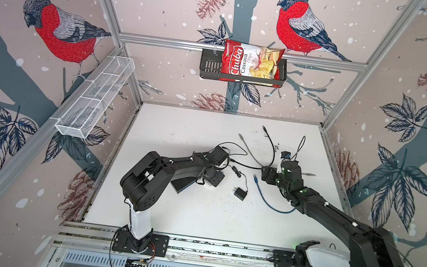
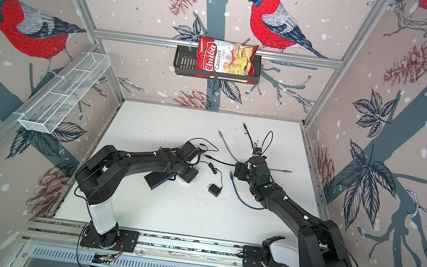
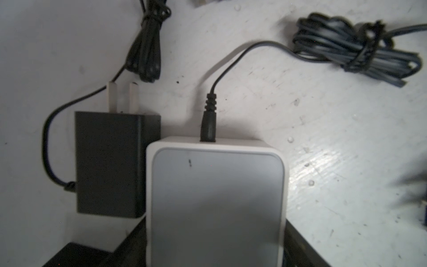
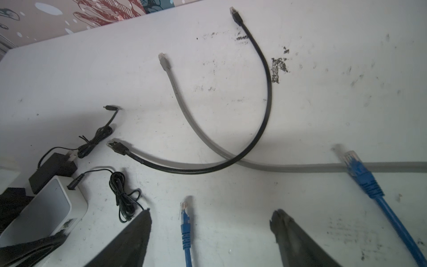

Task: Insert the plug into the switch port
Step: 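Set the router down with left gripper while right gripper nears blue cable, then move the right gripper over the blue ethernet cable's plug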

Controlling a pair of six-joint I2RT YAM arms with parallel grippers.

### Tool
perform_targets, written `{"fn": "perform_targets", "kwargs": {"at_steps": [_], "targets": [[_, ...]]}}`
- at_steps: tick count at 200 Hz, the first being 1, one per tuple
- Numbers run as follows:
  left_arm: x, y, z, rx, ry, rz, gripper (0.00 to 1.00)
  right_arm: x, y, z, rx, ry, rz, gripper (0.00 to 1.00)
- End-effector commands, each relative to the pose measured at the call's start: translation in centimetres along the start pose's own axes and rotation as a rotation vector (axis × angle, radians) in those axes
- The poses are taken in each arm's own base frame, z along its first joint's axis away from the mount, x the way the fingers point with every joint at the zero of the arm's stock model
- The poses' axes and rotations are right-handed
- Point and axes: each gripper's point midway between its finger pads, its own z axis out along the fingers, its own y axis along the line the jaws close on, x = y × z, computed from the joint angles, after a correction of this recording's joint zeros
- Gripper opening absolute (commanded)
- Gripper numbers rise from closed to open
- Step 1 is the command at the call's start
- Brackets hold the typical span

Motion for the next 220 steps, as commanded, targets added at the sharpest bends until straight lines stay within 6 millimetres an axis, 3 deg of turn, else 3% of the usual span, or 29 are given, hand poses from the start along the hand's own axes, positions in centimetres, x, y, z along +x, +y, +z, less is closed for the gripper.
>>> {"fn": "perform_targets", "kwargs": {"at_steps": [1,93,149,220], "targets": [[1.6,0.1,0.0,0.001,0.063,0.028,0.63,1.5,-0.3,0.6,0.019,0.068,0.005,0.77],[0.4,-0.5,-1.2,0.035,0.002,0.039,0.81,5.4,0.9,3.1,-0.026,0.218,-0.010,0.47],[-0.5,-0.5,-1.9,0.042,-0.031,0.040,0.84,6.3,1.8,3.6,-0.064,0.244,-0.017,0.42],[-3.5,-0.8,-4.6,0.063,-0.155,0.022,0.96,5.7,2.1,2.4,-0.063,0.210,-0.021,0.41]]}}
